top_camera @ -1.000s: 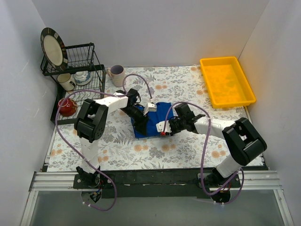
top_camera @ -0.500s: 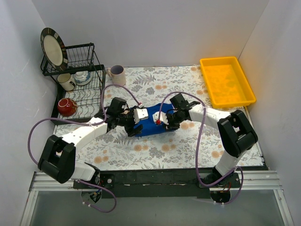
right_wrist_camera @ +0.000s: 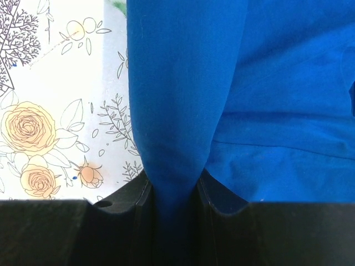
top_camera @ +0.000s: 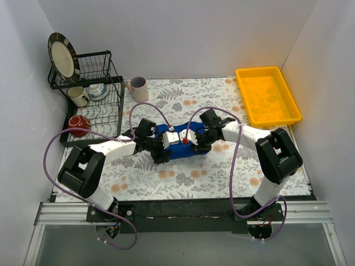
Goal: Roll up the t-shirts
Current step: Roll the T-shirt to the center of the board.
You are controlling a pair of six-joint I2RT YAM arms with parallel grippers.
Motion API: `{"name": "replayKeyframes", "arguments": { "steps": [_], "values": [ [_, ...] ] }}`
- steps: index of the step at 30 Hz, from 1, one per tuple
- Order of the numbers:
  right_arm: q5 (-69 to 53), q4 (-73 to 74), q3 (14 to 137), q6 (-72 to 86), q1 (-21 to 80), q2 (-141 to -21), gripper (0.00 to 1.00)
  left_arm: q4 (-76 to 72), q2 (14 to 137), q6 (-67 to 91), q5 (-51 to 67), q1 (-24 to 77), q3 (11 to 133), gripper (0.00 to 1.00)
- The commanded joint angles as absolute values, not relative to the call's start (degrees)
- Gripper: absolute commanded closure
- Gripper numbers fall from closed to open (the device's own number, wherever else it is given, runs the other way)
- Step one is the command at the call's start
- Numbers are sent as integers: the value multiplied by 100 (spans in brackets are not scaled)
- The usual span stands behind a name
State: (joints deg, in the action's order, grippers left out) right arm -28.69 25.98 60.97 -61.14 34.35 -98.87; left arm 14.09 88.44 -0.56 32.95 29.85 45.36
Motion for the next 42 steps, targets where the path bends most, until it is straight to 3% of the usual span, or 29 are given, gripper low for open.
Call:
{"name": "replayKeyframes", "arguments": {
  "steps": [1, 7, 11, 19, 26, 42],
  "values": [
    [-2979, 2786, 6152, -5950, 3401, -9993, 88, 1388, 9043, 130, 3445, 3006, 4570, 52],
    [-3006, 3014, 6213, -6020, 3384, -10081, 88, 2555, 9385, -228, 3823, 2805, 5140, 89],
    [-3425, 4187, 6616, -6195, 3349, -10125, 88, 4738, 9991, -640, 4367, 2409, 6054, 99],
    [-4394, 6942, 7066, -7232, 3032, -10721, 89, 6951, 10581, -1801, 5089, 1907, 6942, 100],
    [-4737, 7462, 7488, -7173, 2717, -11469, 90, 7937, 11864, -2040, 5124, 1820, 8180, 100],
    [-4747, 7479, 8340, -6794, 2338, -13050, 89, 7928, 13131, -2258, 4597, 1415, 8930, 96]
  ]
}}
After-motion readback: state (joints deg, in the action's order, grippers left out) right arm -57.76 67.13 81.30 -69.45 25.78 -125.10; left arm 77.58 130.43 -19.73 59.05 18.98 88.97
